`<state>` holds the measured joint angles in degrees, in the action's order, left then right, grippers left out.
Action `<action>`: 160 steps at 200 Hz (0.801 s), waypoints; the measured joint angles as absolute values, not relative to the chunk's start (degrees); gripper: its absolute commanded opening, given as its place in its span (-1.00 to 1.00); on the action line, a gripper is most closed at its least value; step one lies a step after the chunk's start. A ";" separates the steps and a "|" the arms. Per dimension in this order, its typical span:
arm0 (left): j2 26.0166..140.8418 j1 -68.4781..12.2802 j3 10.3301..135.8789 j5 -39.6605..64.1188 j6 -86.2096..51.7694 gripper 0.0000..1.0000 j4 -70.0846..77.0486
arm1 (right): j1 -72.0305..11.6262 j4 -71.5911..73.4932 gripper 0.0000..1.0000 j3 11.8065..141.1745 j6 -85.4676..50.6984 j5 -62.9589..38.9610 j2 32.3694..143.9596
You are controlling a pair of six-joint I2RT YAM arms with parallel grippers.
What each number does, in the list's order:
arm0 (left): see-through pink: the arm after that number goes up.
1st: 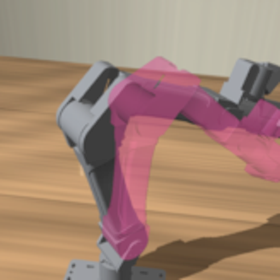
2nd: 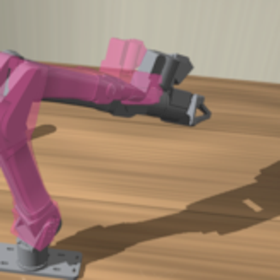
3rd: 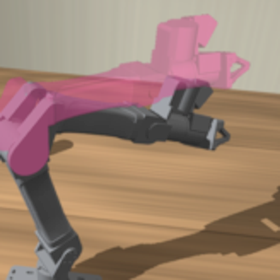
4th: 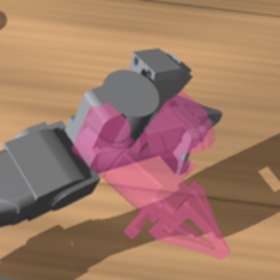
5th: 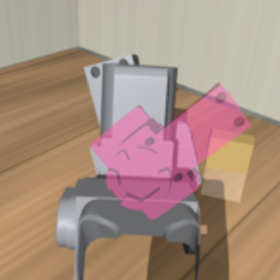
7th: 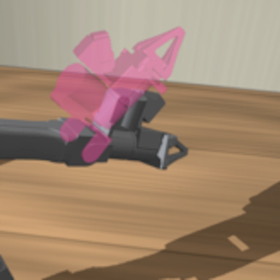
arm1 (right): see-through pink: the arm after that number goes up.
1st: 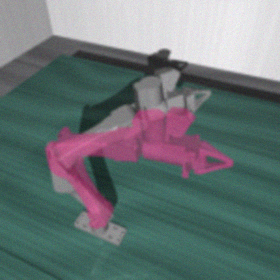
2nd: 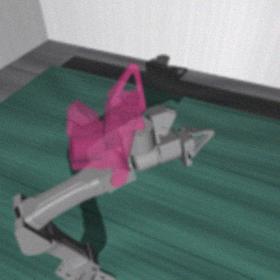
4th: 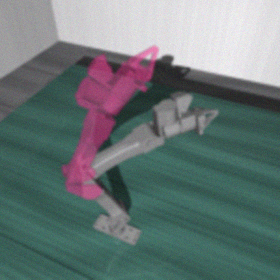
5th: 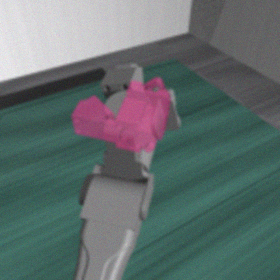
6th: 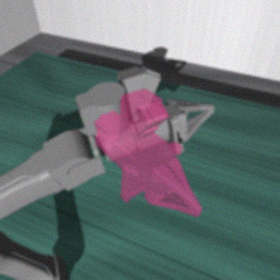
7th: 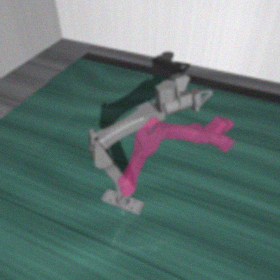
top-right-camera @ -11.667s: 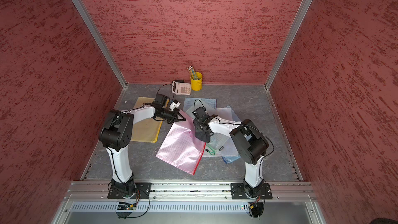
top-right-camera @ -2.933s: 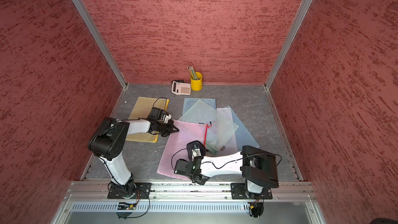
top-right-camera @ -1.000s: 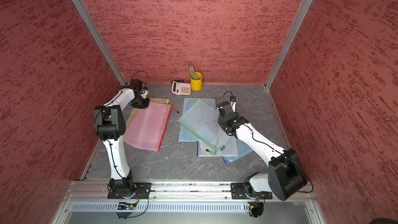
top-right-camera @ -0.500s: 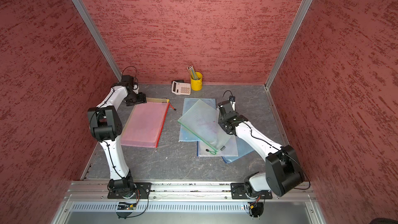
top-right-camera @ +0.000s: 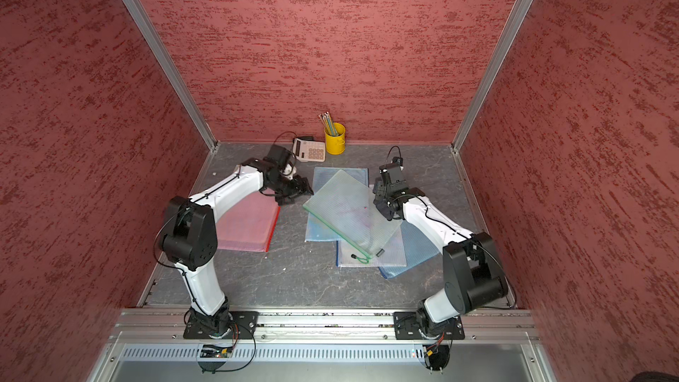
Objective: Wipe the document bag
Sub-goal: Move the document bag.
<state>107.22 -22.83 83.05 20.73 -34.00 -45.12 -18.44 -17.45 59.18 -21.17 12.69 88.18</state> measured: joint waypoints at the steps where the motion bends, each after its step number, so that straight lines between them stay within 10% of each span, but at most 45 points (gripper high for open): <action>1: 107.26 -23.09 82.78 20.84 -34.46 0.64 -44.95 | -18.44 -17.32 -1.00 59.16 -21.17 12.56 88.31; 160: 115.31 -35.53 78.74 18.26 -64.86 0.55 -31.09 | -18.52 -8.73 -1.00 49.98 -20.25 3.57 92.12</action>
